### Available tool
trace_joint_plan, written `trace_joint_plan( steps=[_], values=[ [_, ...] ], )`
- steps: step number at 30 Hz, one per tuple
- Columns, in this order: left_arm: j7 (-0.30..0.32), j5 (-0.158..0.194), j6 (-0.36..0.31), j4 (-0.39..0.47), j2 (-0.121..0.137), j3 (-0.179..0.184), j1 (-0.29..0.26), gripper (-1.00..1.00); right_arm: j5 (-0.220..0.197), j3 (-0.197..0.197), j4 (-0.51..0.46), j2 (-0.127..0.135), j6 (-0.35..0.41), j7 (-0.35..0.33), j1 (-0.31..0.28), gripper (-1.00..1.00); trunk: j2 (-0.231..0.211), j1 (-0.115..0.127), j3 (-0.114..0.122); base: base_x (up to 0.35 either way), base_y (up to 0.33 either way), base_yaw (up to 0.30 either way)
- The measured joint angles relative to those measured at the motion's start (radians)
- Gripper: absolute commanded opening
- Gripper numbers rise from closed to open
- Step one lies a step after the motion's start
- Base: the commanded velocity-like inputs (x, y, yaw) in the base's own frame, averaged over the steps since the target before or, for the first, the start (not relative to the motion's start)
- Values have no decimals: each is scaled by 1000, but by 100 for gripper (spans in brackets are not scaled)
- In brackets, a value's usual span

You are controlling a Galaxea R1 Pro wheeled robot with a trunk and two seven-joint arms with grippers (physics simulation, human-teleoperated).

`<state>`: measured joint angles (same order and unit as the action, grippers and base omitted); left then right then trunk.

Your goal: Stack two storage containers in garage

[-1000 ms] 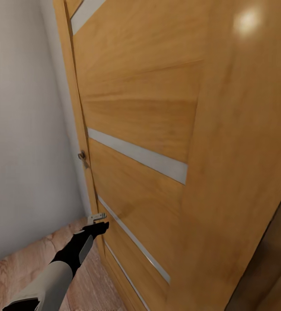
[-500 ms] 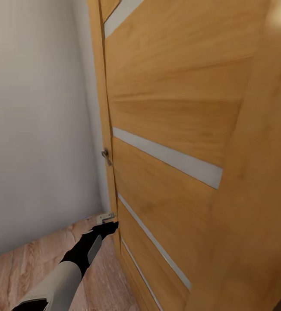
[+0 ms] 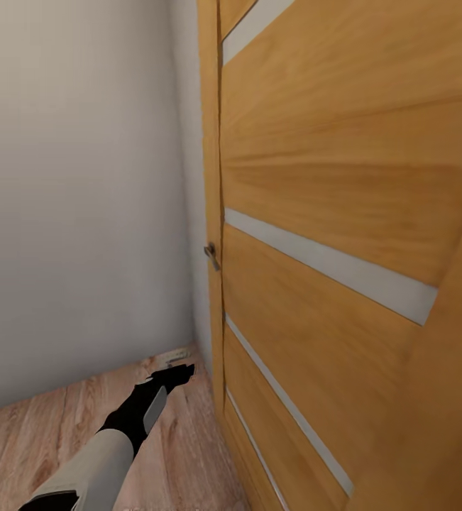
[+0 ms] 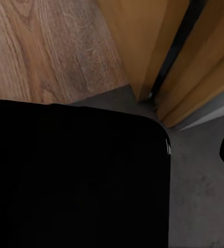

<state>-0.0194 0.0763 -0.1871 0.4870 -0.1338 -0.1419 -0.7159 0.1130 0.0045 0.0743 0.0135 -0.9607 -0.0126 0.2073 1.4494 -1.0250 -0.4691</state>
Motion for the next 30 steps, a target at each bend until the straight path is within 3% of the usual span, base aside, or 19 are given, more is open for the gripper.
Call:
trace_joint_plan(
  steps=[3, 9, 11, 14, 15, 16, 19, 21, 23, 30],
  values=[
    [0, -2, 29, -25, 6, -2, 0, 100, 6, 1, -1, 0, 2, 4, -1, 100, 0, 0, 0, 0, 0, 296],
    [0, -5, 84, -177, 27, -6, 2, 100, 7, 3, -1, 0, 2, 4, -1, 100, 0, 0, 0, 0, 0, 296],
    [0, -4, 105, -257, 42, -5, 3, 100, 8, 3, -1, 0, 2, 3, -1, 100, 0, 0, 0, 0, 0, 296],
    [2, -2, 205, -413, 70, -7, 6, 100, 8, 3, -1, 0, 2, 3, -1, 100, 0, 0, 0, 0, 0, 296],
    [2, -3, 381, -533, 92, -8, 27, 100, 11, 3, -1, 0, 2, 3, -2, 100, 0, 0, 0, 0, 0, 296],
    [1, -3, 407, -547, 95, -8, 109, 100, 11, 3, -1, 0, 2, 3, -1, 100, 0, 0, 0, 0, 0, 296],
    [1, -4, 464, -559, 102, -7, 173, 100, 11, 3, -2, 0, 2, 3, -1, 100, 0, 0, 0, 0, 0, 296],
    [-3, -5, 544, -561, 107, -8, 237, 100, 11, 3, -3, 0, 2, 3, -1, 100, 0, 0, 0, 0, 0, 296],
    [-7, -6, 593, -562, 109, -7, 274, 100, 11, 3, -3, 0, 2, 3, -1, 100, 0, 0, 0, 0, 0, 296],
    [-8, -7, 651, -564, 110, -8, 371, 100, 11, 3, -4, 3, 2, 3, -3, 100, 0, 0, 0, 0, 0, 296]
  ],
)
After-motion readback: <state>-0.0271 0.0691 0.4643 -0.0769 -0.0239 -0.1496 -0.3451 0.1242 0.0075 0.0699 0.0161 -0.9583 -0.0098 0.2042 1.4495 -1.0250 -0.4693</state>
